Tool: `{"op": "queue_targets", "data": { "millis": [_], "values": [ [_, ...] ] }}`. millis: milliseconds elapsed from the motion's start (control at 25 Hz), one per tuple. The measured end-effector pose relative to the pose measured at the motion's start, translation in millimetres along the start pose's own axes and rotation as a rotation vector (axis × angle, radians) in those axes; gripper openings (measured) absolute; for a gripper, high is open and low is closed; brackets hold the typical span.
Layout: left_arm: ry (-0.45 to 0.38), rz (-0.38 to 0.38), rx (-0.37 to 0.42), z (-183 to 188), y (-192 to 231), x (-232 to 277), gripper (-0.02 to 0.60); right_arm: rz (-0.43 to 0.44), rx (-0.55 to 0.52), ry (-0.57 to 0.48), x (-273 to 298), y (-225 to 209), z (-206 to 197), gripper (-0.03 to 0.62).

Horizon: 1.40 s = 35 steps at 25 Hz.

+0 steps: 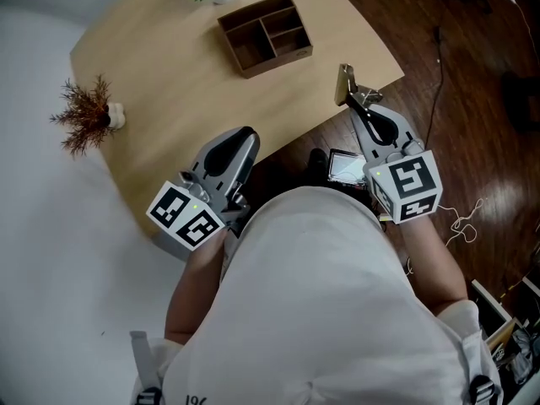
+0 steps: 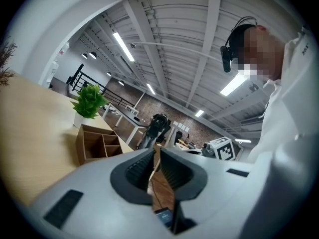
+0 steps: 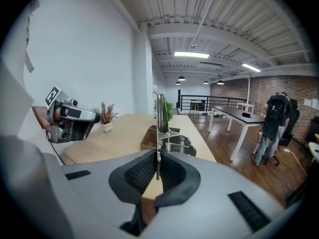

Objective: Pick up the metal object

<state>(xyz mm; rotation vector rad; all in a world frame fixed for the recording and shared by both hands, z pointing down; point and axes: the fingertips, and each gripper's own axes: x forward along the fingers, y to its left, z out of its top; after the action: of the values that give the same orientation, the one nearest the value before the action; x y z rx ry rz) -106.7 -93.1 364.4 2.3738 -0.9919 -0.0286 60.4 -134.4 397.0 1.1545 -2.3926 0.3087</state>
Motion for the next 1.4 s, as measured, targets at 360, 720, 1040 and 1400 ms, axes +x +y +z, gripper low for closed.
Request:
{"op": "queue_targets", "data": {
  "millis": [360,720,1040,1400],
  "values": [
    [0.007,0.006,-0.017,-6.7,-1.1,-1.6,0.019,0.017,0.026,0.021,-2.6,3.0,-9.9,0.005],
    [-0.003,0.008,-0.017,-4.7,-1.1,-2.0,0.019,0.048,0.043,0.015,-0.6,9.6,-8.8,0.005],
    [-0.005,0.005,-0.020,-4.8,-2.6,-2.7,0.019,0.049,0.057,0.006,-1.9,7.6,-3.9,0.005],
    [-0.005,0.000,-0.016,-4.7,-4.7,-1.3,0.020,0.042,0.050,0.007,-2.3,3.2,-2.4,0.005]
  ]
}}
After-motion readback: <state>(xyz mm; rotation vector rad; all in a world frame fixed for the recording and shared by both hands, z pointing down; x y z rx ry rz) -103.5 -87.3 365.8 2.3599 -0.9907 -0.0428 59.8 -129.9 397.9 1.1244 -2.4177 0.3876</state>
